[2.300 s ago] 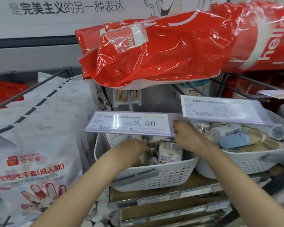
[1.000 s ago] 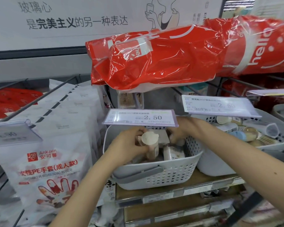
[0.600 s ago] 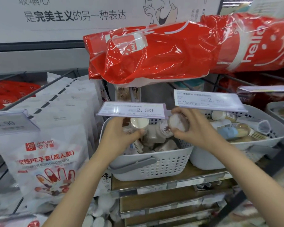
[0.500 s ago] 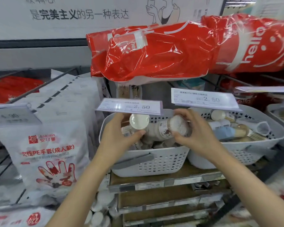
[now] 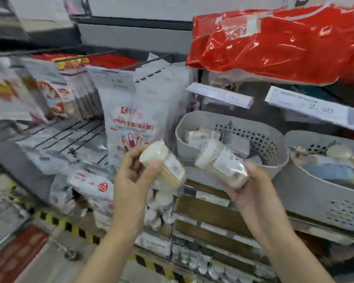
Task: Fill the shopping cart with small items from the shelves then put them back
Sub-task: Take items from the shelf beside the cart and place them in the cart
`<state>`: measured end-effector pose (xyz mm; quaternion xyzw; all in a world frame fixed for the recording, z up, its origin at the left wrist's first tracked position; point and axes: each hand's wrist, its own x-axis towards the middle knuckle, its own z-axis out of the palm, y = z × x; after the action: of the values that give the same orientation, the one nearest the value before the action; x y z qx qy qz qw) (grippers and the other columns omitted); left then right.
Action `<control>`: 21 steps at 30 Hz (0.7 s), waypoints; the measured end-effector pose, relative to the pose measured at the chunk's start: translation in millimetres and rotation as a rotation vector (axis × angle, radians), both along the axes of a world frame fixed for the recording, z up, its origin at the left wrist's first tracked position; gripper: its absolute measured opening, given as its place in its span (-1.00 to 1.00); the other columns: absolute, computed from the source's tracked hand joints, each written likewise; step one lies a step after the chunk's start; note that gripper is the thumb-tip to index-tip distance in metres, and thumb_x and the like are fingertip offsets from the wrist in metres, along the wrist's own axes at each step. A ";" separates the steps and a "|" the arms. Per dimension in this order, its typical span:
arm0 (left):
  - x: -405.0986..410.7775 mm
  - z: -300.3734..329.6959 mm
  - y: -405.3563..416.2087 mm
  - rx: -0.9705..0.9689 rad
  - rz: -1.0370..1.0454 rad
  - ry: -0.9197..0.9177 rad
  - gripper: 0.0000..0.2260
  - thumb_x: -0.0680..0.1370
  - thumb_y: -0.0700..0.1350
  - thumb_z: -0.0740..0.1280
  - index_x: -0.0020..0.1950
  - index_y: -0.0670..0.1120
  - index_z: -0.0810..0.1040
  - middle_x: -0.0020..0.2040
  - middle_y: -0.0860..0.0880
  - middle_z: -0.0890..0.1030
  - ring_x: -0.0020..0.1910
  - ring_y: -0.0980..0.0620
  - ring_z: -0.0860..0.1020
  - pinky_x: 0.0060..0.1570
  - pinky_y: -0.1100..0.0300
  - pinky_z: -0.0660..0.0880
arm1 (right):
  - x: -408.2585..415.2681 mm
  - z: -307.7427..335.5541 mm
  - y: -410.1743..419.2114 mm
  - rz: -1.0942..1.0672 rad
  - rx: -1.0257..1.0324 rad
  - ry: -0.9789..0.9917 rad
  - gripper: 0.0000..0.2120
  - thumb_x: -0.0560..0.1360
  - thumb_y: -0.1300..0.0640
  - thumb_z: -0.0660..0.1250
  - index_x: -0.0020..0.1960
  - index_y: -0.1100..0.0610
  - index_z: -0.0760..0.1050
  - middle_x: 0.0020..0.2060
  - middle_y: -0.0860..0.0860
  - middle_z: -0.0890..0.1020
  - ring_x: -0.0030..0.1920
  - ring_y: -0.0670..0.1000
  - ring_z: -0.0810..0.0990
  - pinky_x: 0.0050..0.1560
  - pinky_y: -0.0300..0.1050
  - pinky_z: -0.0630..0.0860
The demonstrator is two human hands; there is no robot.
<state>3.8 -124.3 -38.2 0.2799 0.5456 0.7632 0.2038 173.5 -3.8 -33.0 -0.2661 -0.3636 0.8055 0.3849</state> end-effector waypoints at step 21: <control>-128.0 -71.9 -374.2 -0.051 0.847 -0.517 -0.61 0.37 0.00 0.45 0.07 -0.22 0.55 -0.21 -0.04 0.61 -0.32 0.12 0.55 -0.12 -0.03 0.47 | -262.9 -104.4 -281.9 1.097 -0.530 -0.112 -0.08 -0.19 0.21 0.70 0.15 0.36 0.57 0.15 0.33 0.57 -0.09 0.22 0.67 -0.20 0.00 0.64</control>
<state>-124.3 -498.5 -110.0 -0.1699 0.5614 0.8098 0.0113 -89.3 -285.7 -137.4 -0.1687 -0.2545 0.9341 -0.1848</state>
